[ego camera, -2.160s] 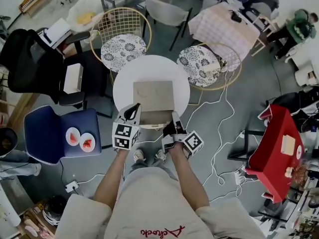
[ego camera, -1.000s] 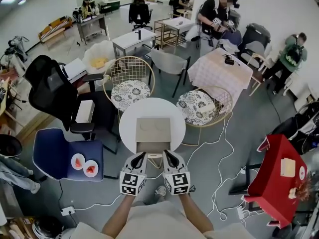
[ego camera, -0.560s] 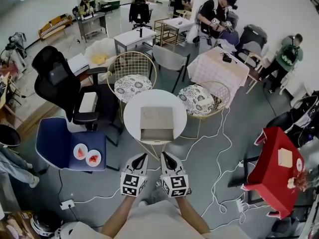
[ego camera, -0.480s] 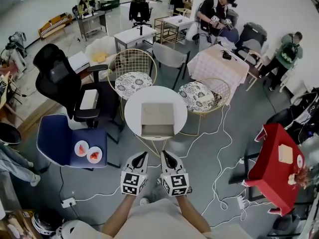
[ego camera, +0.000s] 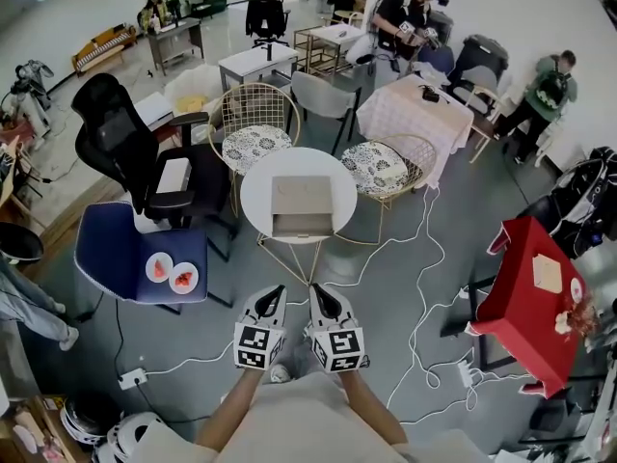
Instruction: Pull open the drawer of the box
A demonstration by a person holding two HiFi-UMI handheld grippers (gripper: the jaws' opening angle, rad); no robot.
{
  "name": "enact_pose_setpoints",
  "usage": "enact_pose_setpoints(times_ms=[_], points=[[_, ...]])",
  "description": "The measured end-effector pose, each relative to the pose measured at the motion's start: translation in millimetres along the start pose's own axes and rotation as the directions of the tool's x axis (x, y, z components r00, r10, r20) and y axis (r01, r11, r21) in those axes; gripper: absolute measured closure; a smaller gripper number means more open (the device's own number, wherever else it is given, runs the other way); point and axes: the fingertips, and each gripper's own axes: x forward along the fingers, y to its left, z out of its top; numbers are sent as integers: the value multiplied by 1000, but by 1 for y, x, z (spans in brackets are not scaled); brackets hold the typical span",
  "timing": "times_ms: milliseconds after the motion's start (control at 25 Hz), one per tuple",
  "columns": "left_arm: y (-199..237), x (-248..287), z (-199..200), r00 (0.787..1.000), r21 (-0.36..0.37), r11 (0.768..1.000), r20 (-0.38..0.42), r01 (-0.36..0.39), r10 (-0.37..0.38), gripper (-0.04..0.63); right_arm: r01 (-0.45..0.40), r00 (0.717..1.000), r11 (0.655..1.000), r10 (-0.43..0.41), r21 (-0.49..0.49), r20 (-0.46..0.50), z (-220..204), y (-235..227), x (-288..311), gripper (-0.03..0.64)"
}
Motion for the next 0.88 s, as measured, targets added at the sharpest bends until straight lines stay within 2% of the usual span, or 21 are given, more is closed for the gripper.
enact_pose_setpoints(times_ms=[520, 880], points=[[-21, -14, -1, 1000, 13, 1000, 5, 21, -21, 583, 14, 1000, 1000, -14, 1, 0, -5, 4, -27, 601], [-13, -14, -1, 1000, 13, 1000, 10, 25, -25, 583, 19, 1000, 1000, -19, -6, -4, -6, 9, -19, 601]])
